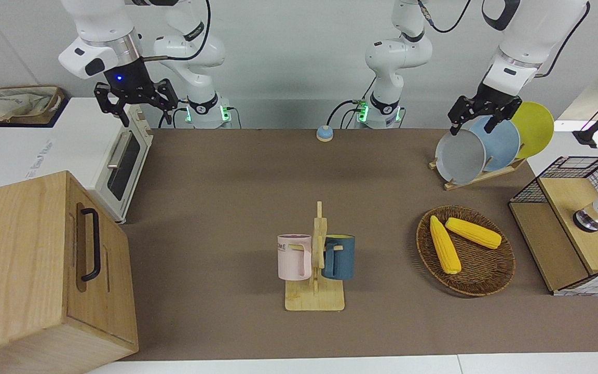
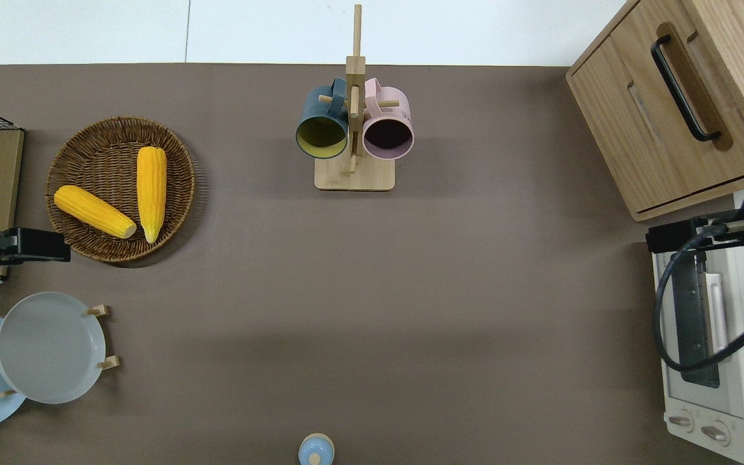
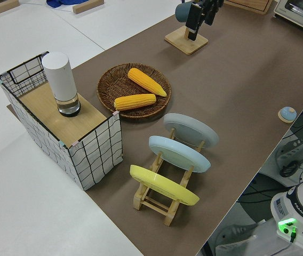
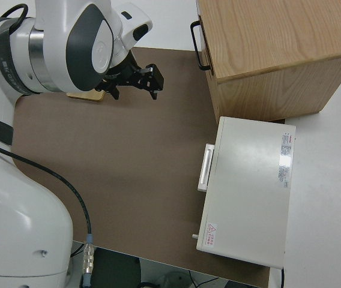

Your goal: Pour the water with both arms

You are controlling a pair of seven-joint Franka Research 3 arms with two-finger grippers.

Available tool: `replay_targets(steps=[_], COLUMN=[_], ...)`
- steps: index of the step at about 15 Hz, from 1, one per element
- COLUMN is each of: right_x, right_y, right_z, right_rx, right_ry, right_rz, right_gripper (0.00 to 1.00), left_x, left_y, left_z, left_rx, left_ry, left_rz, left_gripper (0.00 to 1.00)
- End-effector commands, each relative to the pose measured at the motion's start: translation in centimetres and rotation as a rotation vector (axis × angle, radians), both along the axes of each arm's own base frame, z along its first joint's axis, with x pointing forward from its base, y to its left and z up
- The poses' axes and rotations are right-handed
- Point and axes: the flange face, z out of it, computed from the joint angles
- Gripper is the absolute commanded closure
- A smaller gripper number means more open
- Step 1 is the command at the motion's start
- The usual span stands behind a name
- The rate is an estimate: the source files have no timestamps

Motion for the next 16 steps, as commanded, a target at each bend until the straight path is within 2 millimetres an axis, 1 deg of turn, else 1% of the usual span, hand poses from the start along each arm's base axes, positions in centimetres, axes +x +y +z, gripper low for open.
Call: replay_targets(steps=[1,8,10,11,13,15,16], right_x=[0.8,0.8,0.7,0.9,1.4,1.5,1.6], right_y=[0.2,0.4,1.7,2.0,2.4,4.0,4.4], right_z=[0.4,0.4,0.4,0.4,0.8,0.9,0.9], right_rx=[0.011,0.009,0.006,0.008,0.009,0.012,0.011], right_ry=[-0.047,-0.047,-0.051,-0.059,-0.111,-0.132,-0.141], right_rz=[0.019,0.039,0.106,0.117,0.132,0.161,0.166], right_gripper=[0.009,0.009,0.009,0.009,0.009,0.009,0.009], left_x=[0.2,0.2,0.2,0.1,0.1,0.0,-0.1], left_y=[-0.1,0.2,0.8,1.1,1.9,3.7,4.4], left_z=[0.3,0.3,0.3,0.4,0.4,0.4,0.4], left_rx=[0.017,0.020,0.032,0.034,0.034,0.053,0.063], left_ry=[0.007,0.007,0.007,0.004,0.005,0.007,0.008], left_rz=[-0.001,0.004,-0.005,-0.019,-0.036,-0.053,-0.062], left_gripper=[0.01,0.01,0.01,0.01,0.01,0.01,0.01])
